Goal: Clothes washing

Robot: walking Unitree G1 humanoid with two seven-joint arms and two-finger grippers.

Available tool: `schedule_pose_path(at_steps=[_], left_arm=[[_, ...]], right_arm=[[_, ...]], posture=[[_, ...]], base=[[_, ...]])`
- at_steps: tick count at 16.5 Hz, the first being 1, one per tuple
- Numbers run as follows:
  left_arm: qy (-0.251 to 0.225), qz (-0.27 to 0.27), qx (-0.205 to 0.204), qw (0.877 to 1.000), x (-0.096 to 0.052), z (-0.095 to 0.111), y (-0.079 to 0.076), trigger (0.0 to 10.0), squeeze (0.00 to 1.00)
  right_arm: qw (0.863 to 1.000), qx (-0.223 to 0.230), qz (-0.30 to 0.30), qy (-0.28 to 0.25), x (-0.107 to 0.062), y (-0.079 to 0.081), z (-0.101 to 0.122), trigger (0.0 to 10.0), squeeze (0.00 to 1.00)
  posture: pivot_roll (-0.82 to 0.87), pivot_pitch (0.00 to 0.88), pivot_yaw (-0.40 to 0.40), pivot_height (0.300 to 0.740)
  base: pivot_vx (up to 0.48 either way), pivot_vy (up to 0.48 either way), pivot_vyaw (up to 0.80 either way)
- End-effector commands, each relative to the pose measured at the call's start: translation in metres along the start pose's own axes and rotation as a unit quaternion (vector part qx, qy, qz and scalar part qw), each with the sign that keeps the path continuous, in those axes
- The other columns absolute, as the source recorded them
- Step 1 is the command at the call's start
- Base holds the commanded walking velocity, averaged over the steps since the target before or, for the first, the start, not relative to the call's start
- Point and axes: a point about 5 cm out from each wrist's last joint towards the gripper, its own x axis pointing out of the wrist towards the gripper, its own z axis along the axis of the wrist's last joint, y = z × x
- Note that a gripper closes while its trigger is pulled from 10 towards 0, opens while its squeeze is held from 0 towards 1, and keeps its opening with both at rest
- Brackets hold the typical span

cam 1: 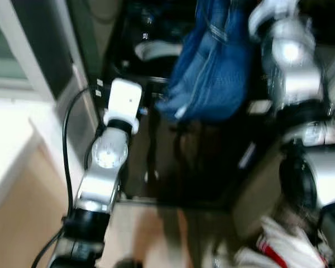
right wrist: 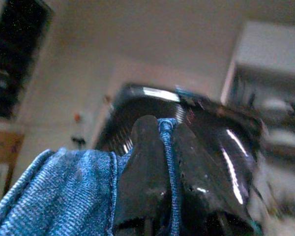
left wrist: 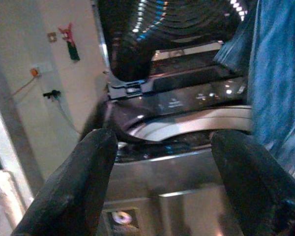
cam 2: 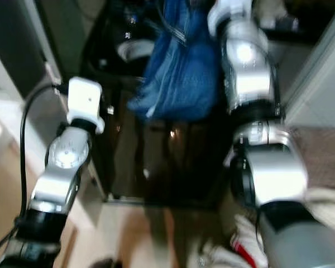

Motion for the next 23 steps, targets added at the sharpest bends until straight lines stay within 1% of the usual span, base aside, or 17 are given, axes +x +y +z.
schedule_pose_path(at_steps=[1,3,6,7,8,9,10,11,12,13,14,15,16,17,20,21,23], left_arm=[[-0.009,-0.002,-0.001,1.0,0.001,0.004,0.002,10.0,0.0],[-0.016,-0.013,-0.005,1.0,0.001,0.006,0.0,10.0,0.0],[-0.028,-0.03,-0.009,0.999,0.0,0.012,-0.005,10.0,0.0],[-0.032,-0.037,-0.02,0.999,0.0,0.016,-0.007,10.0,0.0],[-0.04,-0.052,-0.021,0.998,-0.001,0.023,-0.011,10.0,0.0],[-0.05,-0.057,-0.026,0.997,-0.002,0.028,-0.012,10.0,0.0],[-0.078,-0.081,-0.044,0.993,-0.008,0.048,-0.013,10.0,0.0],[-0.081,-0.085,-0.043,0.992,-0.009,0.051,-0.013,10.0,0.0],[-0.084,-0.088,-0.035,0.992,-0.011,0.054,-0.01,10.0,0.0],[-0.085,-0.09,-0.025,0.992,-0.013,0.057,-0.006,10.0,0.0],[-0.083,-0.084,-0.021,0.993,-0.014,0.058,-0.003,10.0,0.0],[-0.081,-0.082,-0.022,0.993,-0.014,0.059,-0.001,10.0,0.0],[-0.079,-0.082,-0.023,0.993,-0.017,0.061,0.0,10.0,0.0],[-0.075,-0.083,-0.025,0.993,-0.019,0.061,0.001,10.0,0.0],[-0.065,-0.082,-0.02,0.994,-0.022,0.06,0.001,10.0,0.0],[-0.062,-0.08,-0.019,0.995,-0.022,0.059,0.001,10.0,0.0],[-0.057,-0.081,-0.019,0.995,-0.022,0.057,-0.001,10.0,0.0]], right_arm=[[0.999,-0.016,-0.002,-0.034,0.01,-0.005,0.019,0.0,0.02],[0.998,-0.035,-0.012,-0.042,0.025,-0.011,0.037,0.0,0.02],[0.995,-0.078,-0.057,-0.017,0.035,-0.018,0.044,0.0,0.02],[0.991,-0.104,-0.076,0.033,0.032,-0.021,0.029,1.1,0.0],[0.986,-0.127,-0.083,0.07,0.027,-0.022,0.014,10.0,0.0],[0.983,-0.126,-0.094,0.091,0.022,-0.024,0.004,10.0,0.0],[0.972,-0.07,-0.116,0.19,-0.003,-0.019,-0.046,10.0,0.0],[0.97,-0.055,-0.118,0.205,-0.008,-0.016,-0.054,10.0,0.0],[0.962,-0.007,-0.121,0.244,-0.02,-0.006,-0.073,10.0,0.0],[0.95,0.036,-0.122,0.286,-0.036,0.01,-0.097,10.0,0.0],[0.942,0.051,-0.104,0.315,-0.045,0.023,-0.109,10.0,0.0],[0.937,0.064,-0.101,0.327,-0.049,0.027,-0.114,10.0,0.0],[0.928,0.087,-0.105,0.346,-0.055,0.031,-0.121,10.0,0.9],[0.922,0.111,-0.105,0.356,-0.059,0.034,-0.125,10.0,1.0],[0.918,0.139,-0.102,0.356,-0.056,0.038,-0.123,10.0,1.0],[0.92,0.157,-0.096,0.345,-0.05,0.04,-0.117,10.0,1.0],[0.926,0.161,-0.086,0.331,-0.042,0.042,-0.11,10.0,1.0]], posture=[[0.04,0.0,-0.058,0.74],[0.05,0.0,-0.057,0.74],[0.06,0.0,-0.058,0.74],[0.07,0.0,-0.063,0.74],[0.08,0.0,-0.065,0.74],[0.08,0.0,-0.064,0.74],[0.11,0.013,-0.057,0.74],[0.11,0.013,-0.057,0.74],[0.14,0.035,-0.053,0.74],[0.16,0.047,-0.053,0.74],[0.17,0.049,-0.055,0.74],[0.17,0.053,-0.057,0.74],[0.18,0.057,-0.061,0.74],[0.19,0.059,-0.066,0.74],[0.19,0.057,-0.075,0.74],[0.18,0.052,-0.079,0.74],[0.18,0.052,-0.079,0.74]], base=[[0.48,0.0,0.0],[0.48,0.0,0.0],[0.48,0.0,0.0],[0.0,0.0,0.0],[0.0,0.0,0.0],[0.0,0.0,0.0],[0.0,0.0,0.0],[0.0,0.0,0.0],[0.0,0.0,0.0],[0.0,0.0,0.0],[0.0,0.0,0.0],[0.0,0.0,0.0],[0.0,0.0,0.0],[0.0,0.0,0.0],[0.0,0.0,0.0],[0.0,0.0,0.0],[0.0,0.0,0.0]])
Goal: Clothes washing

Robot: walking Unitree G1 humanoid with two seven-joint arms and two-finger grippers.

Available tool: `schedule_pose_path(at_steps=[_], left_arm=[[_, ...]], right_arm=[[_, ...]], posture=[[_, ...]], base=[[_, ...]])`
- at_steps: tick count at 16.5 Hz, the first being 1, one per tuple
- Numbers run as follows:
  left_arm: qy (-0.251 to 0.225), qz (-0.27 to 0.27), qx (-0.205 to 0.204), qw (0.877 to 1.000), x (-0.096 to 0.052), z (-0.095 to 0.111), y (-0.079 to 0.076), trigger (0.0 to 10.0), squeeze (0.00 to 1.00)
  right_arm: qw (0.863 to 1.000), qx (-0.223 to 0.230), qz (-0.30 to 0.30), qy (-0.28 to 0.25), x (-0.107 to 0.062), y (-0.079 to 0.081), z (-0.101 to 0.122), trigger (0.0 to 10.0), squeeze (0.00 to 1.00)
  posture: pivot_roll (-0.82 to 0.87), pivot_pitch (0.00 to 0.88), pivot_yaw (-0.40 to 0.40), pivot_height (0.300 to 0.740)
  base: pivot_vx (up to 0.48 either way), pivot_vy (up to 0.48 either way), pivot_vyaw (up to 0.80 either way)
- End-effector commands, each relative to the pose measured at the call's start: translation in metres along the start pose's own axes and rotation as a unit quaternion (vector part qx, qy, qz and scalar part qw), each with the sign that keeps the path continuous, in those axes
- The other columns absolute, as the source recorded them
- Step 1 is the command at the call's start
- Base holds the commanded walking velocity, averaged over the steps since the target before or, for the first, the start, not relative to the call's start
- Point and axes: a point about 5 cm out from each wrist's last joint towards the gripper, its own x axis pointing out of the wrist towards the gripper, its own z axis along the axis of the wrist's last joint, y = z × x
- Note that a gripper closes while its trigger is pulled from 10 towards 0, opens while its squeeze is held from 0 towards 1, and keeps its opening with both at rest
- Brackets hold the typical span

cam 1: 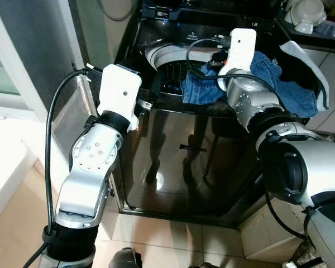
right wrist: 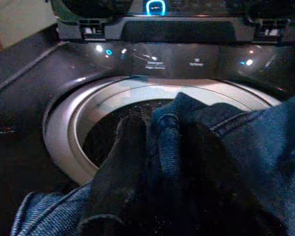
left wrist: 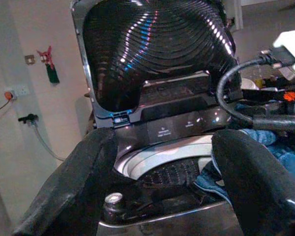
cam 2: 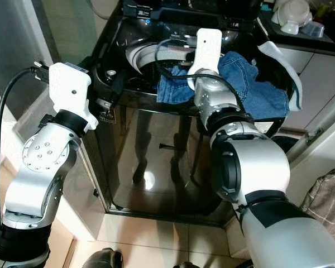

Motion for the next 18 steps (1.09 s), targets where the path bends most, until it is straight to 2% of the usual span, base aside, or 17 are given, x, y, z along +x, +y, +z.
schedule_pose_path(at_steps=[1,3,4,5,7,8,10,11,14,15,16,18], left_arm=[[0.002,-0.005,0.001,1.0,0.0,0.001,-0.003,10.0,0.0],[0.006,-0.006,0.002,1.0,0.001,0.0,-0.004,10.0,0.0],[0.007,-0.006,0.003,1.0,0.001,-0.001,-0.003,10.0,0.0],[0.01,-0.004,0.004,1.0,0.001,-0.002,-0.003,10.0,0.0],[0.012,-0.001,0.009,1.0,0.001,-0.004,-0.003,10.0,0.0],[0.012,0.002,0.009,1.0,0.001,-0.005,-0.003,10.0,0.0],[0.014,0.004,0.008,1.0,0.001,-0.006,-0.003,10.0,0.0],[0.014,0.001,0.006,1.0,0.001,-0.008,-0.004,10.0,0.0],[0.016,-0.015,0.005,1.0,0.005,-0.011,-0.007,10.0,0.0],[0.014,-0.022,0.007,1.0,0.007,-0.011,-0.009,10.0,0.0],[0.013,-0.022,0.007,1.0,0.007,-0.012,-0.009,10.0,0.0],[0.014,-0.02,0.004,1.0,0.007,-0.014,-0.009,10.0,0.0]], right_arm=[[1.0,0.001,0.004,-0.02,0.001,0.002,0.016,10.0,1.0],[0.999,-0.029,0.004,-0.035,0.001,0.0,0.021,10.0,1.0],[0.996,-0.064,0.0,-0.054,0.001,0.0,0.026,10.0,1.0],[0.989,-0.117,-0.001,-0.093,0.0,0.002,0.038,10.0,1.0],[0.954,-0.221,-0.058,-0.197,-0.006,0.001,0.071,10.0,1.0],[0.938,-0.243,-0.064,-0.238,-0.009,0.002,0.083,10.0,0.0],[0.92,-0.261,-0.075,-0.283,-0.014,-0.002,0.093,10.0,0.0],[0.915,-0.253,-0.085,-0.304,-0.018,-0.009,0.095,10.0,0.0],[0.911,-0.266,-0.09,-0.302,-0.019,-0.022,0.083,10.0,0.0],[0.919,-0.238,-0.118,-0.292,-0.02,-0.037,0.077,10.0,0.0],[0.92,-0.23,-0.127,-0.292,-0.021,-0.043,0.074,10.0,0.0],[0.906,-0.19,-0.178,-0.333,-0.034,-0.067,0.069,10.0,0.0]], posture=[[0.17,0.05,-0.077,0.74],[0.17,0.051,-0.076,0.74],[0.16,0.051,-0.076,0.74],[0.16,0.051,-0.076,0.74],[0.16,0.044,-0.083,0.74],[0.16,0.043,-0.083,0.74],[0.15,0.041,-0.085,0.74],[0.14,0.034,-0.084,0.74],[0.1,0.02,-0.061,0.74],[0.1,0.02,-0.061,0.74],[0.09,0.008,-0.061,0.74],[0.08,0.002,-0.063,0.74]], base=[[0.0,0.0,0.0],[0.0,0.0,0.0],[0.0,0.0,0.0],[0.0,0.0,0.0],[0.0,0.0,0.0],[0.0,0.0,0.0],[0.0,0.0,0.0],[0.0,0.0,0.0],[0.0,0.0,0.0],[0.0,0.0,0.0],[0.0,0.0,0.0],[0.0,0.0,0.0]])
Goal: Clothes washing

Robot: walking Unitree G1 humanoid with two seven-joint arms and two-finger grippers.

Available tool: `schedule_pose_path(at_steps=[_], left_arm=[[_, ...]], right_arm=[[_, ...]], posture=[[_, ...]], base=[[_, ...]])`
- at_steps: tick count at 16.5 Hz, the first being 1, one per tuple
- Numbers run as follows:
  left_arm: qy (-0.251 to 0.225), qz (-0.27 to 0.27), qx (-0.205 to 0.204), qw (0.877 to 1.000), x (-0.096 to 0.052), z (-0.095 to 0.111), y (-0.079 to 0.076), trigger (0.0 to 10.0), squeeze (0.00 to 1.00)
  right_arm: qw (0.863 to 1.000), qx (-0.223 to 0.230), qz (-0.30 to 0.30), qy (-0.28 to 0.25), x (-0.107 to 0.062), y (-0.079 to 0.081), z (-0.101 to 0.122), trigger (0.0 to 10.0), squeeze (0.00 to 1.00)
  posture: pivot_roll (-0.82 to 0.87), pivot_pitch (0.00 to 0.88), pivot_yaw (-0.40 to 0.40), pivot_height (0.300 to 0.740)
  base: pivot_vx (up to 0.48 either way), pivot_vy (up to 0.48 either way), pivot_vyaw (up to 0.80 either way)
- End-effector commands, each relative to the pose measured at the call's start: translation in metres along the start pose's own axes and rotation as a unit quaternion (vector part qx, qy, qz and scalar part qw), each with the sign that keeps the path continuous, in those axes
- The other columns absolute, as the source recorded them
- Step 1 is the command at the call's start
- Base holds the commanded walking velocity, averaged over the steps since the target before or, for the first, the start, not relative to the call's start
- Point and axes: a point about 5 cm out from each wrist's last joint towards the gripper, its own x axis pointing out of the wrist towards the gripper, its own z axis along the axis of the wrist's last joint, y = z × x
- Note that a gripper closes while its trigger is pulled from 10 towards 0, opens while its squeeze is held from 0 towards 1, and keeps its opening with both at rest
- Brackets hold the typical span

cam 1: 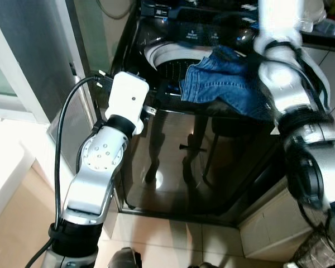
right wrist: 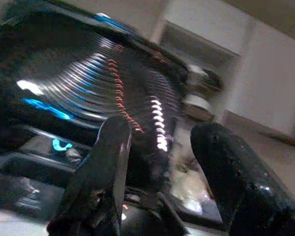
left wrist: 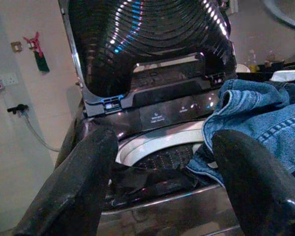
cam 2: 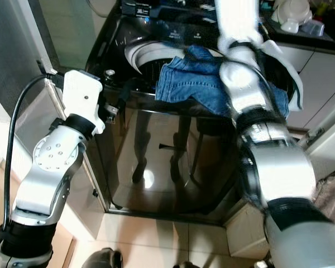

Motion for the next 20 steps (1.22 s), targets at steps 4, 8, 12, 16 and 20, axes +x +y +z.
schedule_pose_path(at_steps=[4,8,12,16,20], left_arm=[[-0.003,-0.011,-0.002,1.0,0.0,-0.002,-0.005,10.0,0.0],[-0.004,-0.025,-0.002,1.0,0.001,-0.002,-0.006,10.0,0.0],[-0.005,-0.023,0.003,1.0,0.002,-0.001,-0.003,10.0,0.0],[-0.003,-0.015,0.013,1.0,-0.001,0.0,0.004,10.0,0.0],[0.0,-0.006,0.018,1.0,-0.003,0.001,0.008,10.0,0.0]], right_arm=[[0.994,0.079,-0.05,0.055,-0.042,-0.006,-0.027,10.0,0.0],[0.935,0.275,-0.074,0.211,-0.075,0.013,-0.049,10.0,0.0],[0.892,0.315,-0.091,0.311,-0.083,0.021,-0.071,10.0,0.0],[0.871,0.301,-0.097,0.377,-0.075,0.026,-0.076,10.0,0.0],[0.868,0.295,-0.069,0.393,-0.068,0.045,-0.076,10.0,0.0]], posture=[[0.05,0.0,-0.067,0.74],[0.03,0.021,-0.038,0.74],[0.05,0.03,-0.022,0.74],[0.08,0.029,-0.03,0.74],[0.11,0.035,-0.034,0.74]], base=[[0.0,0.0,0.0],[0.0,0.0,0.0],[0.0,0.0,0.0],[0.0,0.0,0.0],[0.0,0.0,0.0]])
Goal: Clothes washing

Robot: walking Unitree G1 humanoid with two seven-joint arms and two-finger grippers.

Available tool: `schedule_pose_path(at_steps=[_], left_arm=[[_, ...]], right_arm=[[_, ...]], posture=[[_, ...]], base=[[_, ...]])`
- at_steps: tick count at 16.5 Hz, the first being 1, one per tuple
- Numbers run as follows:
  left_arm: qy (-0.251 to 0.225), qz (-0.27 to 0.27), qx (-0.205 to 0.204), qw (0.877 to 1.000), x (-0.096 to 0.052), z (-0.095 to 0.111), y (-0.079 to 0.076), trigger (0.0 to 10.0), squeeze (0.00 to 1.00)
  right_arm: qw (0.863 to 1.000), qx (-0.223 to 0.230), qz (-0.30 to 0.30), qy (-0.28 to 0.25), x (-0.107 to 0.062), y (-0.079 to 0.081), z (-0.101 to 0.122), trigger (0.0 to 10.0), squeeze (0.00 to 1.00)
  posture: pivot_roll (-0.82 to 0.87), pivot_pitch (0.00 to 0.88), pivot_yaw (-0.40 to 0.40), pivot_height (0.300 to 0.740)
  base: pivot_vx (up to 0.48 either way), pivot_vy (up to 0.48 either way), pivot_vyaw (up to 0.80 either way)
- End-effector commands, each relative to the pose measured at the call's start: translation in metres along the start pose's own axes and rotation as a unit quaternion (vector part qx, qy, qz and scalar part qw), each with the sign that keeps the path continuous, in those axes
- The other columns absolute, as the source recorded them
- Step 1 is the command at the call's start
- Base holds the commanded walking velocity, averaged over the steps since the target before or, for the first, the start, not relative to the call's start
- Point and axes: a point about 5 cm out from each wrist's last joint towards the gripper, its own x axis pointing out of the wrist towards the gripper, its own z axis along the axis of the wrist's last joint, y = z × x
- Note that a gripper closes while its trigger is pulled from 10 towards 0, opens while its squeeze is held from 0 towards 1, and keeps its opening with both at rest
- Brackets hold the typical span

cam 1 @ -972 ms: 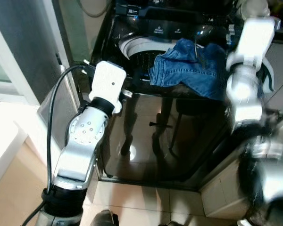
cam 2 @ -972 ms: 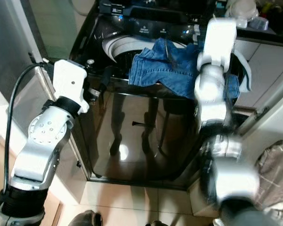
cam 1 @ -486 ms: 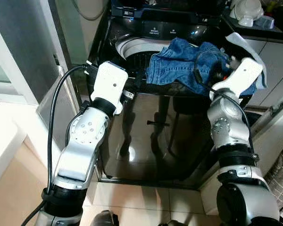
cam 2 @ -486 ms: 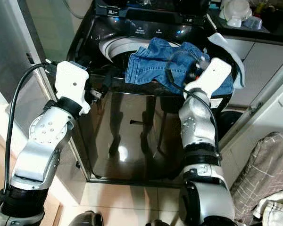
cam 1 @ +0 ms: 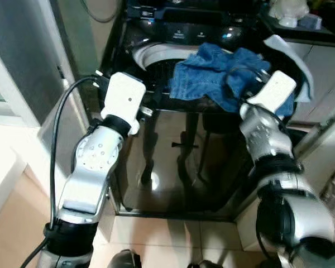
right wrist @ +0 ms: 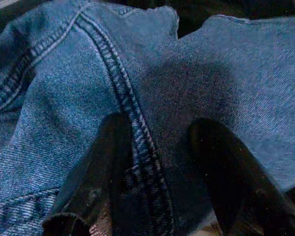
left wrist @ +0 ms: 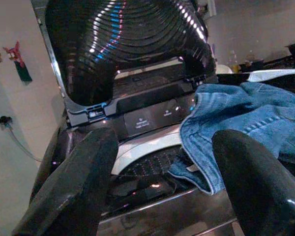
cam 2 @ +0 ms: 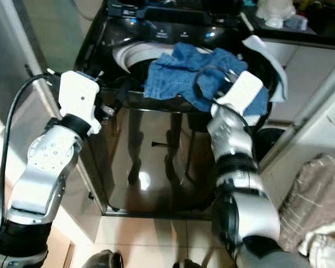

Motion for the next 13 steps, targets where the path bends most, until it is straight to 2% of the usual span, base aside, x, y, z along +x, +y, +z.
schedule_pose_path(at_steps=[1,4,5,8,11,13], left_arm=[[-0.003,-0.001,0.004,1.0,-0.001,0.003,0.0,10.0,0.0],[-0.002,-0.002,0.006,1.0,-0.001,0.003,-0.001,10.0,0.0],[0.0,0.001,0.008,1.0,-0.002,0.003,0.001,10.0,0.0],[0.002,0.003,0.009,1.0,-0.002,0.003,0.001,10.0,0.0],[0.003,0.002,0.011,1.0,-0.001,0.002,0.002,10.0,0.0],[0.003,0.002,0.012,1.0,0.0,0.002,0.002,10.0,0.0]], right_arm=[[1.0,-0.005,0.013,0.001,0.002,0.006,0.002,10.0,0.0],[0.999,-0.019,0.03,-0.007,0.004,0.018,0.009,10.0,0.0],[0.998,-0.028,0.048,-0.018,0.005,0.03,0.017,10.0,0.0],[0.995,-0.042,0.081,-0.028,0.004,0.047,0.026,10.0,0.0],[0.986,-0.095,0.11,-0.084,0.002,0.061,0.049,10.0,0.0],[0.98,-0.105,0.125,-0.113,0.0,0.067,0.061,10.0,0.0]], posture=[[0.11,0.035,-0.034,0.74],[0.11,0.035,-0.034,0.74],[0.13,0.04,-0.036,0.74],[0.14,0.04,-0.04,0.74],[0.14,0.038,-0.039,0.74],[0.14,0.038,-0.045,0.74]], base=[[0.0,0.0,0.0],[0.0,0.0,0.0],[0.0,0.0,0.0],[0.0,0.0,0.0],[0.0,0.0,0.0],[0.0,0.0,0.0]])
